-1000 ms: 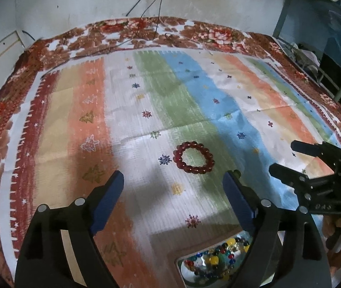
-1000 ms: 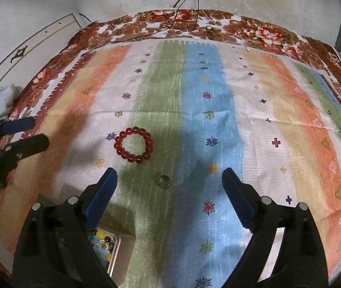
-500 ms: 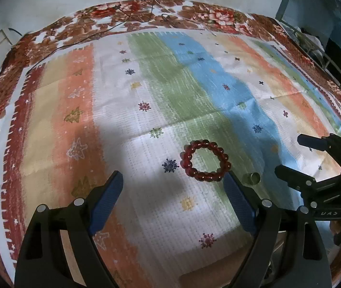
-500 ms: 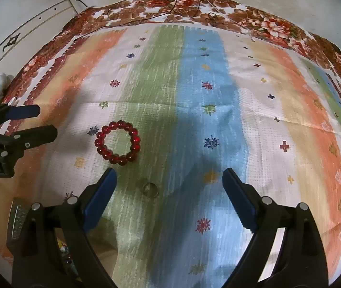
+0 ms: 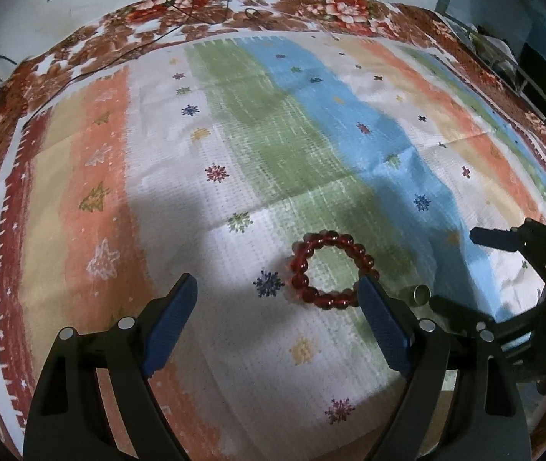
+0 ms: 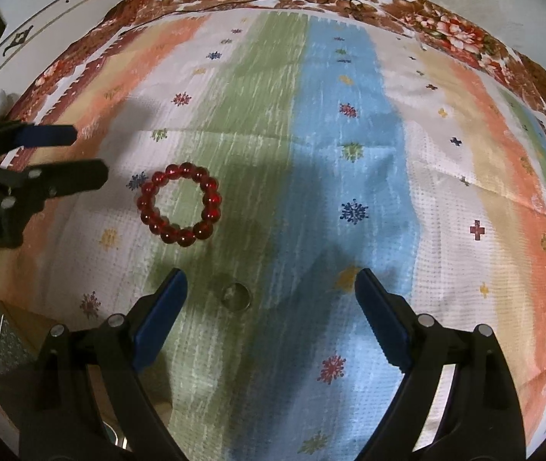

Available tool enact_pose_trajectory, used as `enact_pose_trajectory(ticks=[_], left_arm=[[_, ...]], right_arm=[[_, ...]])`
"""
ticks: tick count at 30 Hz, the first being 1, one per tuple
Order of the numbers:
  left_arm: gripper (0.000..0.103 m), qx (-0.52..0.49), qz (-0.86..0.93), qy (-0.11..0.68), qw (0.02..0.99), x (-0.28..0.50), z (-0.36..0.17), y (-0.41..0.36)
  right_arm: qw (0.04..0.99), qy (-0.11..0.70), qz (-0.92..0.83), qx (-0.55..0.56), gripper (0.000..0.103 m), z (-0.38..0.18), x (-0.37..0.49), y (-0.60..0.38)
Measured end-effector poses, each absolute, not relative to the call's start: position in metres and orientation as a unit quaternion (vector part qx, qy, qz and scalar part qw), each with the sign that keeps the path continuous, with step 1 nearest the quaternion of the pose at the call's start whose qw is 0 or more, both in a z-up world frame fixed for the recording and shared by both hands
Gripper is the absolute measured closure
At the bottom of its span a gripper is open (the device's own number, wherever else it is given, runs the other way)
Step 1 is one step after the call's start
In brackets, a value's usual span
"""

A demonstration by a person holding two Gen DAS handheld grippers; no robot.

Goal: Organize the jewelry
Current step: 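Move both open tools back toward the red bead bracelet, then close left tool on red bead bracelet and lift it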

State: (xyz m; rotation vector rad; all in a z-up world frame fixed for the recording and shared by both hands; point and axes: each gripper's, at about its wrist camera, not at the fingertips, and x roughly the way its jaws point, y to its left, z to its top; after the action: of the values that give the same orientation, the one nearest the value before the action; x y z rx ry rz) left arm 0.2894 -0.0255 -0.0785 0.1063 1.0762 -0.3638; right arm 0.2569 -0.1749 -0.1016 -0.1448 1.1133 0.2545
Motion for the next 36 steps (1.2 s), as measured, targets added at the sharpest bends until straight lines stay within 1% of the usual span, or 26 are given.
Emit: enact_pose_trajectory(ticks=[9, 11, 17, 18, 19, 20, 22, 24, 25, 26, 27, 29, 33, 34, 35, 36], left_arm=[[0.019, 0.074, -0.181, 0.526, 0.828, 0.301, -0.094, -0.040], [0.019, 0.078, -0.177, 0.534, 0.823, 0.305, -0.098, -0.041], [0.021, 0.090, -0.181, 0.549, 0.811, 0.310, -0.110, -0.047], [0.023, 0.091, -0.183, 0.550, 0.810, 0.311, -0.112, -0.048], [0.030, 0.095, -0.186, 0.554, 0.806, 0.311, -0.115, -0.050], [0.036, 0.097, -0.186, 0.557, 0.804, 0.311, -0.117, -0.051], [0.039, 0.103, -0.184, 0.565, 0.798, 0.311, -0.123, -0.052], [0.039, 0.103, -0.188, 0.568, 0.795, 0.310, -0.127, -0.052], [0.040, 0.104, -0.189, 0.570, 0.792, 0.310, -0.129, -0.052], [0.043, 0.105, -0.190, 0.571, 0.792, 0.310, -0.130, -0.052], [0.045, 0.104, -0.192, 0.571, 0.791, 0.310, -0.130, -0.053], [0.052, 0.104, -0.197, 0.573, 0.788, 0.309, -0.130, -0.053], [0.063, 0.117, -0.199, 0.571, 0.788, 0.308, -0.131, -0.054], [0.065, 0.123, -0.198, 0.570, 0.788, 0.307, -0.132, -0.054], [0.069, 0.125, -0.197, 0.569, 0.789, 0.307, -0.132, -0.054], [0.071, 0.126, -0.195, 0.568, 0.789, 0.307, -0.132, -0.053]], right_arm=[[0.826, 0.542, 0.132, -0.081, 0.023, -0.113, 0.257, -0.170], [0.823, 0.544, 0.137, -0.084, 0.027, -0.116, 0.256, -0.168], [0.817, 0.549, 0.147, -0.095, 0.033, -0.123, 0.257, -0.161], [0.814, 0.553, 0.148, -0.097, 0.035, -0.126, 0.258, -0.160], [0.812, 0.556, 0.148, -0.099, 0.039, -0.129, 0.259, -0.159], [0.811, 0.557, 0.147, -0.103, 0.039, -0.131, 0.258, -0.158], [0.810, 0.557, 0.151, -0.108, 0.039, -0.132, 0.257, -0.156], [0.808, 0.558, 0.152, -0.107, 0.040, -0.133, 0.257, -0.156], [0.808, 0.559, 0.152, -0.107, 0.043, -0.133, 0.257, -0.156], [0.807, 0.560, 0.152, -0.107, 0.047, -0.133, 0.257, -0.157], [0.807, 0.561, 0.152, -0.104, 0.048, -0.133, 0.257, -0.157], [0.807, 0.562, 0.152, -0.104, 0.054, -0.133, 0.257, -0.158], [0.805, 0.563, 0.154, -0.103, 0.057, -0.133, 0.256, -0.157], [0.805, 0.564, 0.155, -0.102, 0.060, -0.133, 0.256, -0.157], [0.804, 0.564, 0.158, -0.101, 0.066, -0.133, 0.256, -0.157], [0.804, 0.565, 0.161, -0.098, 0.068, -0.133, 0.256, -0.157]])
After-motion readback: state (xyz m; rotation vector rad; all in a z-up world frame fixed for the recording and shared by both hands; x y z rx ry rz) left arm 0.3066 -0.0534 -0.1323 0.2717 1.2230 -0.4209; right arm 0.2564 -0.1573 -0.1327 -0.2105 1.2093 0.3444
